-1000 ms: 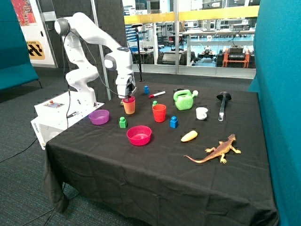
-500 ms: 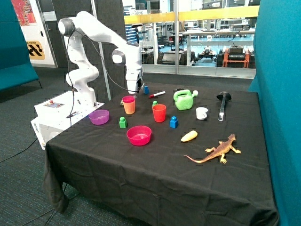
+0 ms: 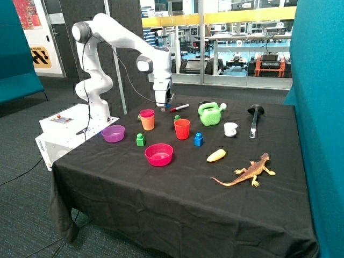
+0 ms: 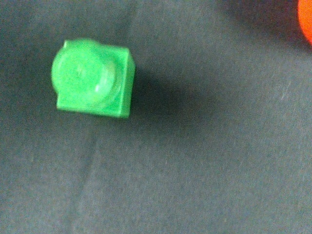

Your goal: Stack the cups

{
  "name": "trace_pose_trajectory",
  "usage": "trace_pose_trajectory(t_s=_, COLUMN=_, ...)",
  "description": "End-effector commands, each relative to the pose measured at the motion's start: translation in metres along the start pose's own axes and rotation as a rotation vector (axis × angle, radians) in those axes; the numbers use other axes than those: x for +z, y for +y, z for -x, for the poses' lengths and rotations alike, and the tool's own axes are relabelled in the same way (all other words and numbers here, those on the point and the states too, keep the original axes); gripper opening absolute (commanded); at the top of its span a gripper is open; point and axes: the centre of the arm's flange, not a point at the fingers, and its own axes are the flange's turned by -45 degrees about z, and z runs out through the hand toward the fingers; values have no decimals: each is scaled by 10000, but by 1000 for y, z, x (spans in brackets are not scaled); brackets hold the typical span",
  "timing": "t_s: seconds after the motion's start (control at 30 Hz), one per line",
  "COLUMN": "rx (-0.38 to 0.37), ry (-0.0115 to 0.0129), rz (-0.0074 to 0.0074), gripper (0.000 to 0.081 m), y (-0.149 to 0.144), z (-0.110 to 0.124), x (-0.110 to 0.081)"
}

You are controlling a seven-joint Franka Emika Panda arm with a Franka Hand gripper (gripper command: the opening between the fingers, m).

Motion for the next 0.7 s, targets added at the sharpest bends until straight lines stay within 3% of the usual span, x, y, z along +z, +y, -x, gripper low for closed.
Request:
trace_pose_trajectory(t_s=0.0, rx=134, ry=-28, rz=37, gripper=442, y=7, z=-25, x=-4)
trace_pose_trajectory(t_s=0.4, rx=115, ry=-28, rz=37, gripper=475, y=16, z=-48, x=-6)
trace_pose_trajectory(t_s=0.67, rx=518, ry=-27, rz=38, gripper=466, y=34, z=-65, x=1)
